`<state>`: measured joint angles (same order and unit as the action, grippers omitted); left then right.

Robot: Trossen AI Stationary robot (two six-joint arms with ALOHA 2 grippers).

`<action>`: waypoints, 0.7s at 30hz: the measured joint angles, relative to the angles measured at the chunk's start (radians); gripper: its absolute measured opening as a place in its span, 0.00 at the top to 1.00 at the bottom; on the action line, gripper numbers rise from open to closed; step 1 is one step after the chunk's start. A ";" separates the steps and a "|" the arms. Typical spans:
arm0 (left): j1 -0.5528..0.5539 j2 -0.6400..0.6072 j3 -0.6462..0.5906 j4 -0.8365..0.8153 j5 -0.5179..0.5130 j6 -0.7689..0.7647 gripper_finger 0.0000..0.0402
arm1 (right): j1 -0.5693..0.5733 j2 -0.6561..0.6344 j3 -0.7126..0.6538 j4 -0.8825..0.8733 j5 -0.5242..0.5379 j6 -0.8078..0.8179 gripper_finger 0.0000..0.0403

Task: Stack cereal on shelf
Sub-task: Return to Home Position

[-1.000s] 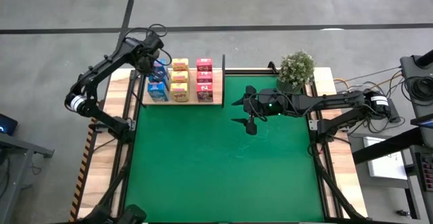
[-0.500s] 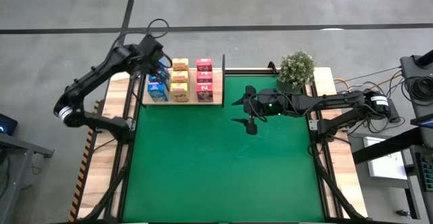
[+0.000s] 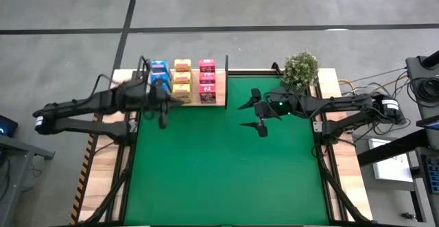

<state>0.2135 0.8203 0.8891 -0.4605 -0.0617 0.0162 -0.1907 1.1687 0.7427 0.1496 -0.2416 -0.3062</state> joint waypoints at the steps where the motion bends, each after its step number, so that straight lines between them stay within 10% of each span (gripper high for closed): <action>1: -0.038 -0.025 -0.027 0.029 -0.001 0.000 1.00 | -0.005 -0.007 -0.012 0.018 -0.017 0.006 0.28; 21: -0.214 -0.410 -0.459 0.274 -0.007 0.050 1.00 | -0.008 -0.234 -0.394 0.365 -0.024 0.190 0.28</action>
<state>-0.0006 0.4099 0.4304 -0.1866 -0.0689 0.0658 -0.1989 0.9344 0.3487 0.5141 -0.2660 -0.1167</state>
